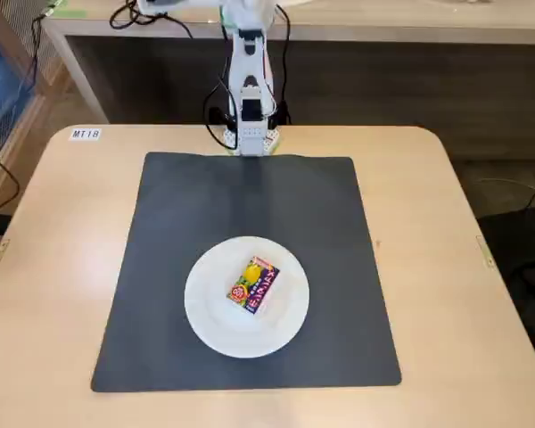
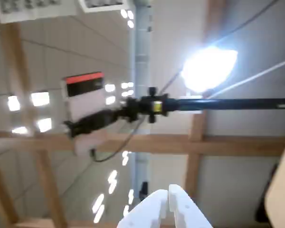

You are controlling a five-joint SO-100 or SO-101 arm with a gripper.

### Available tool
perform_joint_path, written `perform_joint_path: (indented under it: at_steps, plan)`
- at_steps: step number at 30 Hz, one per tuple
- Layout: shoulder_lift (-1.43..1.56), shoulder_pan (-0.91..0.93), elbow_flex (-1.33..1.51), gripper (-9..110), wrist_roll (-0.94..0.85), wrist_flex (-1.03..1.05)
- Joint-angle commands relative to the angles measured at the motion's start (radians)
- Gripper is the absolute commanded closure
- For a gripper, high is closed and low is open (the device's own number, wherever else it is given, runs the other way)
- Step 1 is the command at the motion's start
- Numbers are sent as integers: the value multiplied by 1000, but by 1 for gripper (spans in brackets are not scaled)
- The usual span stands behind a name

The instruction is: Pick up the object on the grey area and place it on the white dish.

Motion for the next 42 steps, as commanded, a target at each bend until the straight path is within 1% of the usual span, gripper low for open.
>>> perform_joint_path:
  at_steps: [1,4,10,16,20,30,40,42]
  plan:
    - [170,-6,337,102,-14,-58]
    - [344,-6,607,102,-12,-81]
    - [617,-5,979,102,-43,-31]
    - [882,5,1232,102,-58,92]
    - [881,5,1278,102,-92,138]
    - [882,5,1407,102,-95,221]
    - [882,-5,1431,102,-94,227]
    - [882,-6,1431,98,-98,227]
